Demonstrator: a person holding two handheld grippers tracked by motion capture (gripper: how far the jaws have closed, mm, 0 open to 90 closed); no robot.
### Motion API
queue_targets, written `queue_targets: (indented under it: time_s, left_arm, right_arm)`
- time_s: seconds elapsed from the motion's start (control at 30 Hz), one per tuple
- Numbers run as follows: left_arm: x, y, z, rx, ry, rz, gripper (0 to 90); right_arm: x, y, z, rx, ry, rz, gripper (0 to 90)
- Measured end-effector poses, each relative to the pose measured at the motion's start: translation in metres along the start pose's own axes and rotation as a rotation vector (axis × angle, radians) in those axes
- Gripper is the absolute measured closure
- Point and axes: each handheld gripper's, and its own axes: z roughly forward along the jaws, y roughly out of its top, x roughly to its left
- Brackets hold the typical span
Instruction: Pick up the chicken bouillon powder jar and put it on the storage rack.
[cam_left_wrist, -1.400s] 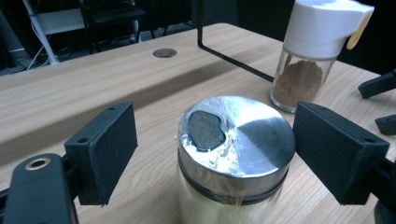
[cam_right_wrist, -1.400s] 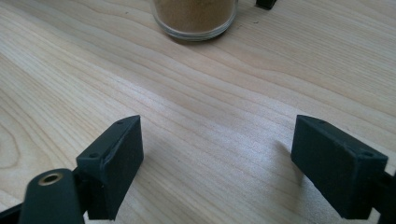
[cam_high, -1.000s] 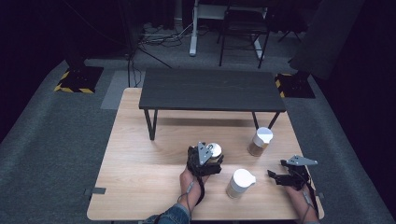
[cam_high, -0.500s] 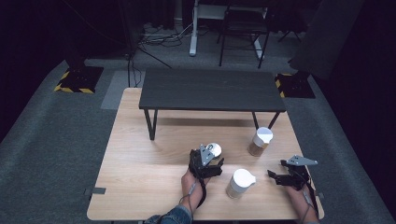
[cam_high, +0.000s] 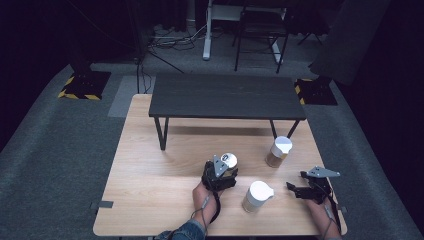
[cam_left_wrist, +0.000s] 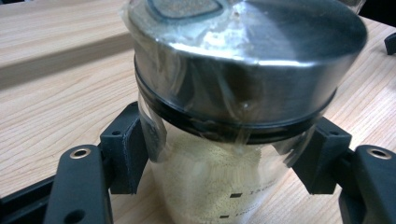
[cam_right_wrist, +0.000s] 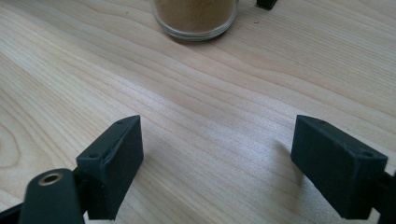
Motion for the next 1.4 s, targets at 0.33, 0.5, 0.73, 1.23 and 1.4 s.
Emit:
queue_targets:
  time_s: [0.33, 0.5, 0.73, 1.23, 1.4]
  left_arm:
    - [0.001, -0.005, 0.001, -0.018, -0.004, 0.011, 30.2]
    - [0.000, -0.005, 0.002, -0.017, 0.001, 0.023, 30.7]
    - [-0.001, 0.003, 0.003, 0.006, -0.006, 0.028, 30.9]
    - [0.009, 0.028, -0.011, 0.033, -0.013, 0.019, 31.0]
    - [0.016, 0.038, -0.021, 0.034, -0.014, 0.005, 31.0]
  right_arm:
    - [0.000, 0.000, 0.000, 0.000, -0.001, 0.001, 16.5]
    - [0.000, 0.000, 0.000, 0.000, -0.001, 0.001, 16.5]
    - [0.000, 0.000, 0.000, 0.000, -0.001, 0.001, 16.5]
    - [0.000, 0.000, 0.000, 0.000, 0.001, 0.000, 16.5]
    - [0.000, 0.000, 0.000, 0.000, 0.001, 0.000, 16.5]
